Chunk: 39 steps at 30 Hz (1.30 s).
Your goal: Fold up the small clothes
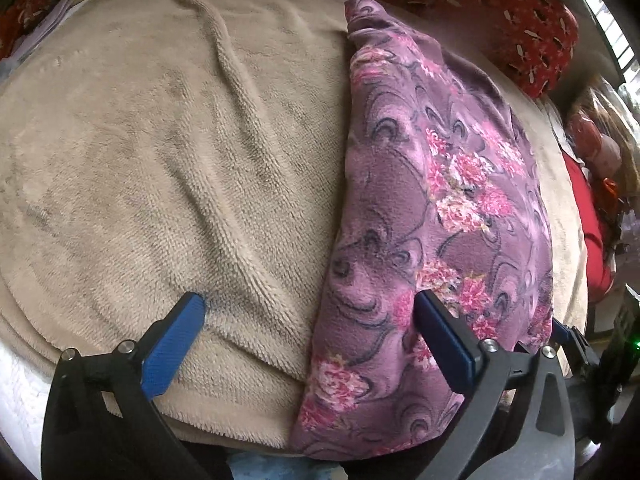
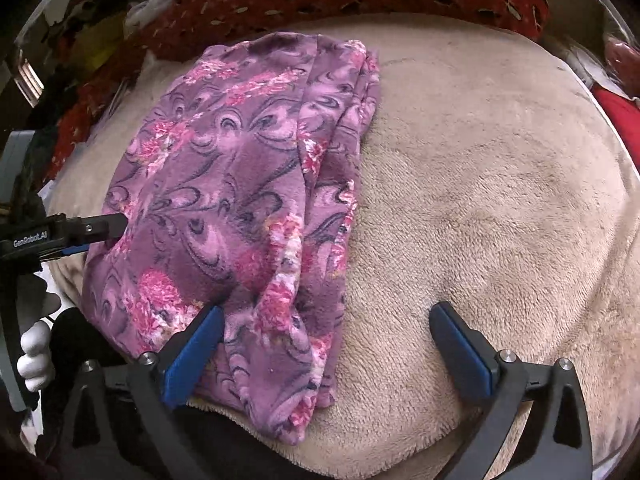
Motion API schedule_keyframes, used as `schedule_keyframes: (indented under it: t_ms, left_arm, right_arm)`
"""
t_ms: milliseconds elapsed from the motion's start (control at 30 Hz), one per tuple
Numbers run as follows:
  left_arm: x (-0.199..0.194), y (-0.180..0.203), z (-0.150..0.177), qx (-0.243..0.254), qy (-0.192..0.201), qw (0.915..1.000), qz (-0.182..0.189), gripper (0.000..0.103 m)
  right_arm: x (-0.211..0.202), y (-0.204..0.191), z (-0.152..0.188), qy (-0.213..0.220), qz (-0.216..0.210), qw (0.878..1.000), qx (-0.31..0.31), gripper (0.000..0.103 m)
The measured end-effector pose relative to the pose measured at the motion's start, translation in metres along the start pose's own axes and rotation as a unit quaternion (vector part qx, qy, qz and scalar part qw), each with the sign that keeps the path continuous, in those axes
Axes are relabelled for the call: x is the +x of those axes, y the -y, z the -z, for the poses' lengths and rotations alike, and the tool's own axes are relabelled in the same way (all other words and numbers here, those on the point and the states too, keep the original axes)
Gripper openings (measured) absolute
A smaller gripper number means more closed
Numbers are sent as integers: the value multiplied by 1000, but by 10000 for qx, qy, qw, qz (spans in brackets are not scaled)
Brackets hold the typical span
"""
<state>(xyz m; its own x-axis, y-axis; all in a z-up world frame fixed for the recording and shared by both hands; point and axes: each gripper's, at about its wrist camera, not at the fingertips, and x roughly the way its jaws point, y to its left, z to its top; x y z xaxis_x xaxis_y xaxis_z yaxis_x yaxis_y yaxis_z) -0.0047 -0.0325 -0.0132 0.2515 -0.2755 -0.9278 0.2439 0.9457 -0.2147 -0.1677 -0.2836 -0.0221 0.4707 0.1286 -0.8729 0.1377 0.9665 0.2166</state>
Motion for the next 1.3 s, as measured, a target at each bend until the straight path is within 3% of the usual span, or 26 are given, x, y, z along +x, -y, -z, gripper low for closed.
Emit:
schedule_keyframes:
  t_ms: [167,300,533,633,667,700,733,800,933,1033,1133,1300]
  left_arm:
    - [2,1,-4,-3,-15,10000,28,103]
    - [1,2,-6,17,-61,10000,48,103]
    - [-22,-3,-42,-272,88,9986,452,103]
    - [-13,-1,-47,-336,-23,9986,404,103]
    - [-8,0,-48,-336,-98,9988,343,103]
    - [-3,0,-49,-329,-186,9988,302,103]
    - [-1,0,-49,-340,-248,9985,346,101]
    - [-5,-2,-52,-377,-175,9977,538,101]
    - [-19,4,-81,-405,89,9957,834,101]
    - [-22,20,-114,-303,304,9965,713,101]
    - [-12,36,-141,-188,362,9981,457,101]
    - [22,61,-175,-16,386,9988,-305,101]
  right_arm:
    - [4,-4,-10,-276,39,9996,-22,102]
    - [6,-1,-40,-429,-18,9990,112,96]
    - [-14,18,-93,389,-508,9949,778,88]
    - [10,22,-108,254,-699,9911,1107,68]
    - [21,24,-110,140,-794,9894,1211,42]
    - [30,25,-111,36,-985,9870,1272,33]
    - [33,22,-110,110,-1114,9850,1310,32]
    - [22,17,-112,438,-1012,9881,1071,18]
    - [16,30,-119,419,-1136,9831,1373,24]
    - [3,31,-140,906,-1126,9796,1397,25]
    - [11,19,-171,1009,-1105,9820,1152,25]
    - [39,9,-199,978,-757,9885,869,23]
